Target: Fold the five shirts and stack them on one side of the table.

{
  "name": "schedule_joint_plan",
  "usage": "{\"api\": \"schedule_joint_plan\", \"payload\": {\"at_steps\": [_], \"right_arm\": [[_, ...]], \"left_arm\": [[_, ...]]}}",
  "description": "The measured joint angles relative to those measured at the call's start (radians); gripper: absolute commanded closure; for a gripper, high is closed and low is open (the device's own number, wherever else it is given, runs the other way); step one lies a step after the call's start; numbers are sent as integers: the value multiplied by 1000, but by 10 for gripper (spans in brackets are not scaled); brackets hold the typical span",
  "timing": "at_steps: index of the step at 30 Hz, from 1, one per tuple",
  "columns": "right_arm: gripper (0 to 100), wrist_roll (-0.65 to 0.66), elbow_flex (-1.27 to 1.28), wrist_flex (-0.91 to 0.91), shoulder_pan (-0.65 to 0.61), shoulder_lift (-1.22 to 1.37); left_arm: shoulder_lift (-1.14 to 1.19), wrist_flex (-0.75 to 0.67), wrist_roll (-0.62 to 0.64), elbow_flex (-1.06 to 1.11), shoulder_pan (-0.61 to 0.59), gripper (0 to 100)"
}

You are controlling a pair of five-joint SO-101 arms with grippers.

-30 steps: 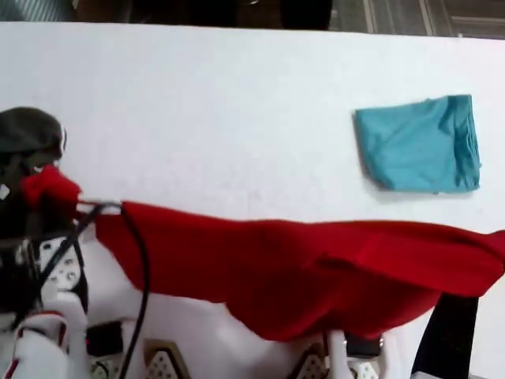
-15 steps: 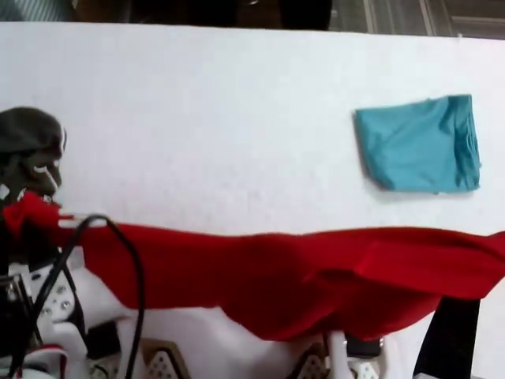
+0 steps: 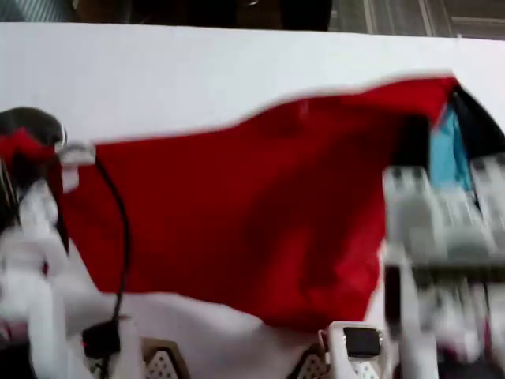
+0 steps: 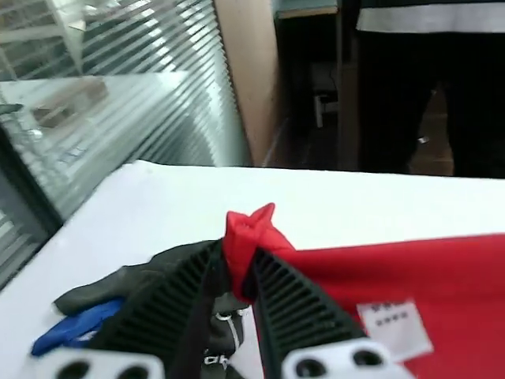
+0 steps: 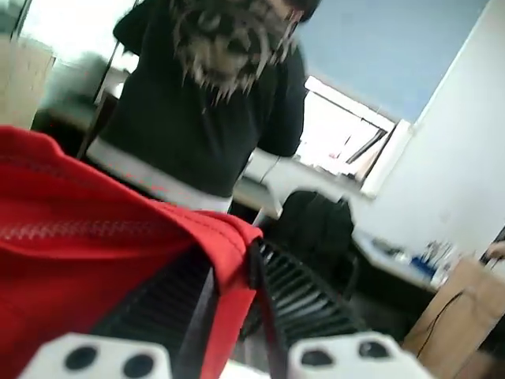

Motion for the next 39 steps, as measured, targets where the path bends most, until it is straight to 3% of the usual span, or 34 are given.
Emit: {"api": "schedule_joint_plan", "payload": {"at_steps": [6,16,28,39], "right_arm": [[981,0,107,-230,0,262],[981,0,109,-603,0,732],[981,0,-34,-637,-2,1160],[981,0,-462,-631,-15,1639]], "left_arm": [[304,-160,-3,-12,124,975],[822,-293,-2,-273,161,975],[1353,-293,0,-624,163,975],[1772,-293,0,-1033,167,975]]}}
